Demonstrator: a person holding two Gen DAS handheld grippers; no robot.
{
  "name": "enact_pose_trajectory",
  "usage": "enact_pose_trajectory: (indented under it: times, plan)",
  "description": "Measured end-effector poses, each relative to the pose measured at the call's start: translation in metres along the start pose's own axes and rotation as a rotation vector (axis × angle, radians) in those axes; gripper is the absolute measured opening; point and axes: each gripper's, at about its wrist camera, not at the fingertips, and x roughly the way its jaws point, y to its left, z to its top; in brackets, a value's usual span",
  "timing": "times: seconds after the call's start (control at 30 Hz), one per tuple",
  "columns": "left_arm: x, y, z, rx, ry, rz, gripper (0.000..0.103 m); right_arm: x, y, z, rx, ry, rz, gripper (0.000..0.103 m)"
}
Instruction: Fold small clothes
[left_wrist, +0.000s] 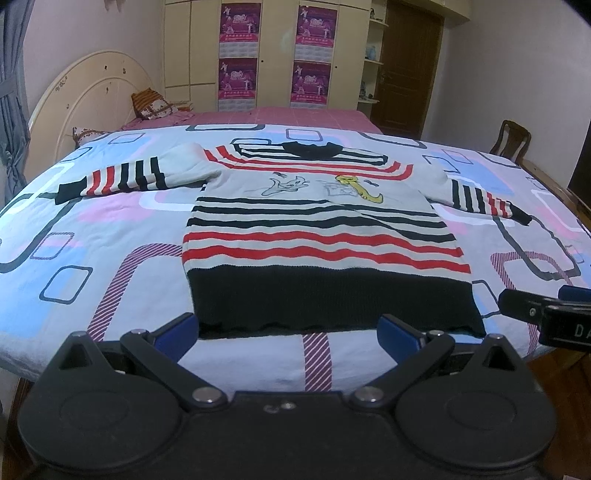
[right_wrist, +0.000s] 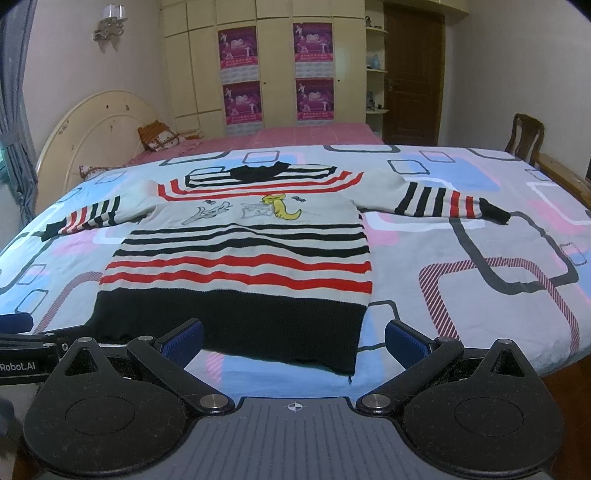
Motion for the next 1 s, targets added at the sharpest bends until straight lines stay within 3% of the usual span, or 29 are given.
enact_pose_trajectory:
  times: [0.47,0.6,0.7,0.83,1.0]
  plan:
    - [0.009,0.005,0.014,0.004,-0.004,-0.026,0.103,0.004,-0.005,0.005,0.025,-0.002,-0.030,0.103]
    - [0.019,0.014,0.025,-0.057,0.012,-0.114,0.103,0.011,-0.008,0.012,0.036,-0.006,-0.045,0.103]
    - [0.026,0.016,0.033,-0.070,0.008,-0.123,0.103,0.017,-0.012,0.019,0.057,-0.012,-0.056,0.103]
    - [0.042,0.022,0.046,-0.101,0.024,-0.202,0.103,0.029,-0.017,0.030,0.071,-0.019,-0.057,0.103]
    - [0.062,0.016,0.067,-0.031,0.011,-0.209,0.103,0.047,-0.014,0.047,0.074,-0.038,-0.054,0.103]
